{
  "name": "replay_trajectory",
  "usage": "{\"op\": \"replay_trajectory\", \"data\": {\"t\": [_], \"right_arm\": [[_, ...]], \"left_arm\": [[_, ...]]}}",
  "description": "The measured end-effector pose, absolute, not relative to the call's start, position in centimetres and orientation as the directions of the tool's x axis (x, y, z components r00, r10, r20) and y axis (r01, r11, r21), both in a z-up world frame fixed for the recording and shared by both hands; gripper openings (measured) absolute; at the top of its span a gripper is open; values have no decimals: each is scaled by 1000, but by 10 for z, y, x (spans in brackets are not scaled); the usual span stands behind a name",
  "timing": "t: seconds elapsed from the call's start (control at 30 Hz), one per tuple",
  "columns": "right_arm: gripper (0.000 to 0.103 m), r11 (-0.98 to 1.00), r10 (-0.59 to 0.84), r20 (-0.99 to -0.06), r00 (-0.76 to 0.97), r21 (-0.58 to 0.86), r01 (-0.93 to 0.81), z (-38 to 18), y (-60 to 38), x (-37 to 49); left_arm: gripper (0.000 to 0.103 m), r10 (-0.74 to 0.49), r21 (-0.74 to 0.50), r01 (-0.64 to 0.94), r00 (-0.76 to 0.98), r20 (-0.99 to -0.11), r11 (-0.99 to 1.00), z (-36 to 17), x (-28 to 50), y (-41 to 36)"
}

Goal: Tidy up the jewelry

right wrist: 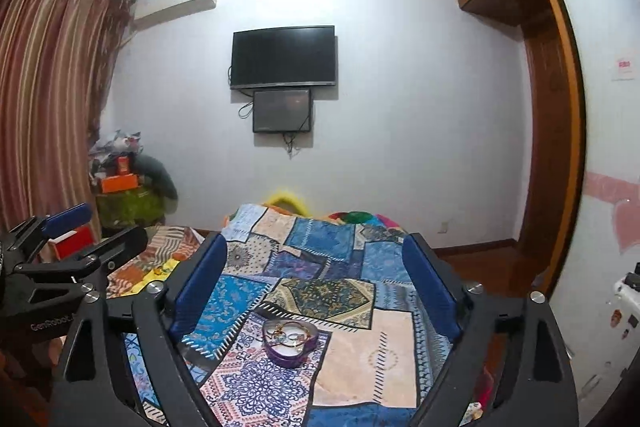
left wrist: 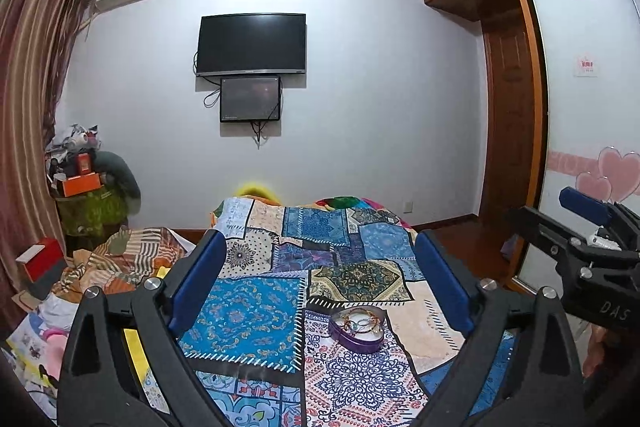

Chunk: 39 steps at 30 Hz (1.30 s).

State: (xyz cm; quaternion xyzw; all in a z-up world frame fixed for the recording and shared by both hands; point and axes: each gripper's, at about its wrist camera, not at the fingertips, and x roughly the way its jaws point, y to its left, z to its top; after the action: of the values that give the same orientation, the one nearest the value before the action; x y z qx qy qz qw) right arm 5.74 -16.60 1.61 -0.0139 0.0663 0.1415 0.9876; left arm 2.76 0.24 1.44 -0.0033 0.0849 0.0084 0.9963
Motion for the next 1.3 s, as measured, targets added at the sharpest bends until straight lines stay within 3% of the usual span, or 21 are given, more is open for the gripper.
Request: {"op": "replay_trajectory", "data": {"t": [1.3], "right_arm": [[89, 958, 282, -194, 939, -2, -288, 9, -174, 50]], "left_arm": [[96, -8, -14, 6, 979, -201, 1000, 9, 29, -4]]}}
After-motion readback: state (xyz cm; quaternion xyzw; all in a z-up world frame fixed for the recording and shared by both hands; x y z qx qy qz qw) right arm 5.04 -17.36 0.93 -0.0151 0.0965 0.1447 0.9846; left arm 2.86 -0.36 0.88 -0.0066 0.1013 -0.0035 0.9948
